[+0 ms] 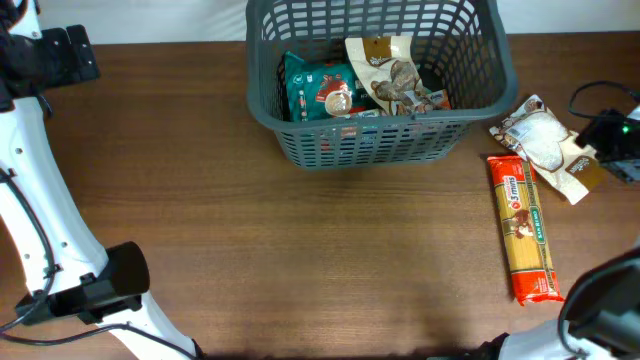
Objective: Pack container
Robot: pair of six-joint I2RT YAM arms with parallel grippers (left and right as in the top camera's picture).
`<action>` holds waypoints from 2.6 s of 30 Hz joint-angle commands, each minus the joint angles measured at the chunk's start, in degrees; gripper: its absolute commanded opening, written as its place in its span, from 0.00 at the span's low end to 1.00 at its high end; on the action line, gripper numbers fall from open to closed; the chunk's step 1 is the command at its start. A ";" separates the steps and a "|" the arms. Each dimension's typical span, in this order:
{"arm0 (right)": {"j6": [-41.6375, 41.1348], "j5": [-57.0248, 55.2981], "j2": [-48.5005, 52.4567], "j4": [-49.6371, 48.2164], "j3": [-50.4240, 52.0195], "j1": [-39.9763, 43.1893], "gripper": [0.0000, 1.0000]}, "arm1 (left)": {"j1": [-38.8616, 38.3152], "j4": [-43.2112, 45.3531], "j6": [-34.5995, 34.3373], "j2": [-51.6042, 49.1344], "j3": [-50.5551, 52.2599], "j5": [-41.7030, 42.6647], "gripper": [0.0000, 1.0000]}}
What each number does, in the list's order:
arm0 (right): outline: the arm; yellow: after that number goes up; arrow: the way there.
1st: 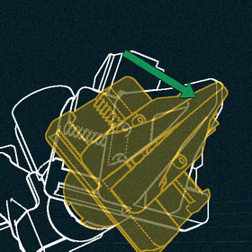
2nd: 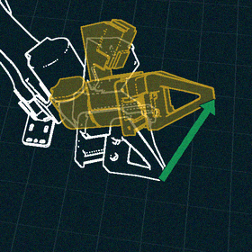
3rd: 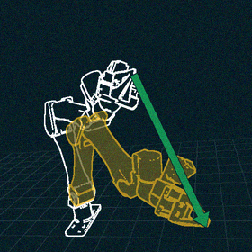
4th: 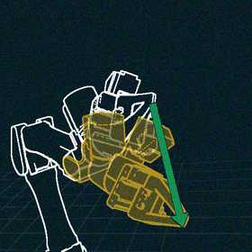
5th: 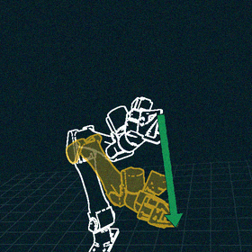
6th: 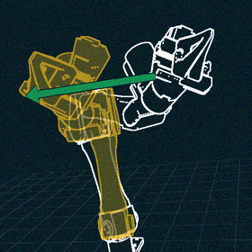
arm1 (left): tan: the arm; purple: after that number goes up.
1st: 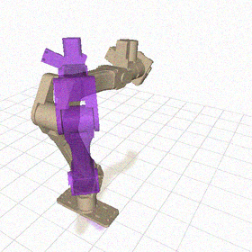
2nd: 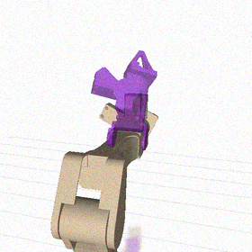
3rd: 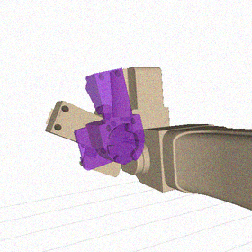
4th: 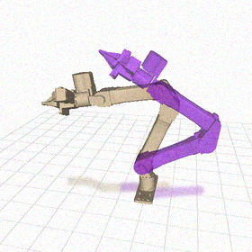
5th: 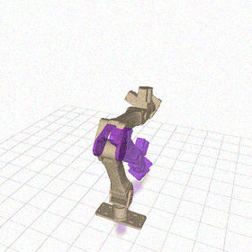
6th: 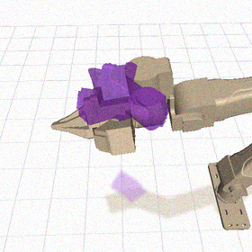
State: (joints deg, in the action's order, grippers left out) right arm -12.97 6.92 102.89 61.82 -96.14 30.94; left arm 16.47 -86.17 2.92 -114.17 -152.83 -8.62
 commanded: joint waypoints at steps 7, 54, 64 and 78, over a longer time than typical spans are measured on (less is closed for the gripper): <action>4.55 -0.04 8.44 -17.64 0.13 -0.26 0.79 | 0.20 -0.02 -0.79 -0.28 0.24 -0.22 0.99; 9.11 1.51 28.52 -19.58 0.22 -4.44 0.59 | 0.20 -0.02 -0.76 -0.28 0.24 -0.22 0.99; 9.11 1.53 28.39 -17.73 -0.31 -0.72 0.57 | 0.22 -0.02 -0.79 -0.28 0.24 -0.22 0.99; 7.85 6.40 25.81 -15.17 -6.25 0.66 0.72 | 0.22 -0.02 -0.79 -0.28 0.24 -0.22 0.99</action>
State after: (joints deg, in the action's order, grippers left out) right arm -4.78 12.62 128.44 46.65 -98.94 31.05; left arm 16.47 -86.17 2.92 -114.17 -152.83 -8.62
